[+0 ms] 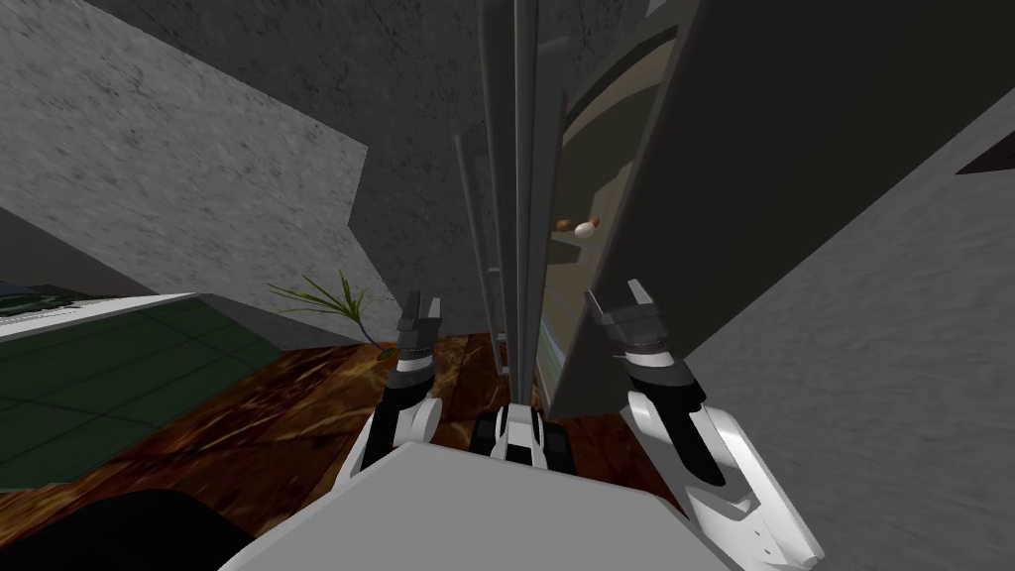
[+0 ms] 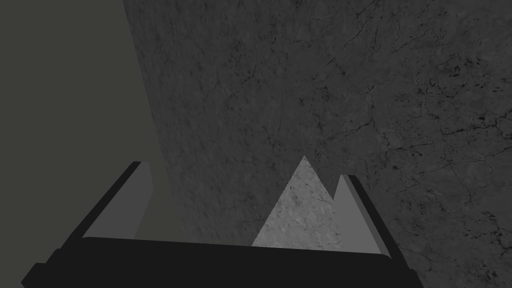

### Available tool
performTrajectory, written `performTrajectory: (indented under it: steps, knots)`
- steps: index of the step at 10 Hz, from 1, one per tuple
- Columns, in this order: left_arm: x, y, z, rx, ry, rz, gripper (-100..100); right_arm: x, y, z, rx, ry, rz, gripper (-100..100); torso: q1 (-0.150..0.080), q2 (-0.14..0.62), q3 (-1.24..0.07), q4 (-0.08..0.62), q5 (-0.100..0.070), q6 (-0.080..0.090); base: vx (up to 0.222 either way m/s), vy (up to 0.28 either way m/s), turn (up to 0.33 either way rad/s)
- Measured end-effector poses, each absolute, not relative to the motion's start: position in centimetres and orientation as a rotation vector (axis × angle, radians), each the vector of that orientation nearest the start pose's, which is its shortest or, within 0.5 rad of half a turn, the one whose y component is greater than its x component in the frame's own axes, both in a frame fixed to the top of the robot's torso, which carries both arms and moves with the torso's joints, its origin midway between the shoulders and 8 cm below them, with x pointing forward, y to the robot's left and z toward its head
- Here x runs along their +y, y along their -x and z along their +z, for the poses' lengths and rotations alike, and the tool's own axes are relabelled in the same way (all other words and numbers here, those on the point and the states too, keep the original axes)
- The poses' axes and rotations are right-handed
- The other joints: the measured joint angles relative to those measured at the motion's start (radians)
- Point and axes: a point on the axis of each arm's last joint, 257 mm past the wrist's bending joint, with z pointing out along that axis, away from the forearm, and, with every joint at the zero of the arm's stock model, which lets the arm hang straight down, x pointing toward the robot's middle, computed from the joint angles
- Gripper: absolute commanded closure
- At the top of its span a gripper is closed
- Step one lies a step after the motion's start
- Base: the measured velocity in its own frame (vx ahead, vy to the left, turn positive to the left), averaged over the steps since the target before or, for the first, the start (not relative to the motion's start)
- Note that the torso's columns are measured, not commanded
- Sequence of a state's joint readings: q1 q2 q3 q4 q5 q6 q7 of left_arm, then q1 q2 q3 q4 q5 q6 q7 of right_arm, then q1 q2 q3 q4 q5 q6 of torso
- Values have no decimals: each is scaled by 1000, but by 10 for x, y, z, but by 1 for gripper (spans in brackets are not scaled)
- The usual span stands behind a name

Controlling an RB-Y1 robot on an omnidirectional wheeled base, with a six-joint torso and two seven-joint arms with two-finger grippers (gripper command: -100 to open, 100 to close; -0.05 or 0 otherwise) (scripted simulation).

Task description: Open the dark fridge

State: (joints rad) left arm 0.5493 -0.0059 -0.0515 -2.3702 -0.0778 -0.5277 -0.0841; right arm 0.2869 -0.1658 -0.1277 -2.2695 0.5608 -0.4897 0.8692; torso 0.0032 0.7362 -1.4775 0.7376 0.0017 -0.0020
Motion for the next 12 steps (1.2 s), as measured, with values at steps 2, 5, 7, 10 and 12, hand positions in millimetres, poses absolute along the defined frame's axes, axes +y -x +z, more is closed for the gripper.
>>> performTrajectory:
  steps: [2, 5, 7, 10, 12]
  knots:
    - [255, -321, 53, 619, 530, -1224, 0, -224, -374, 66, 763, 341, -41, -100, 0, 0, 0, 0, 0, 0, -3, 57, -4]
    - [255, -321, 53, 619, 530, -1224, 0, -226, -380, 66, 749, 400, -161, -100, 4, -2, -1, 0, 2, -2, -4, 52, -3]
    - [255, -321, 53, 619, 530, -1224, 0, -227, -384, 66, 737, 437, -238, -100, 5, -2, -2, 0, 2, -3, -5, 59, -5]
    - [255, -321, 53, 619, 530, -1224, 0, -230, -390, 66, 721, 486, -348, -100, 7, -3, -3, -1, 3, -4, -7, 56, -2]
    - [255, -321, 53, 619, 530, -1224, 0, -233, -394, 66, 708, 521, -425, -100, 8, -4, -3, -1, 4, -4, -13, 55, 1]
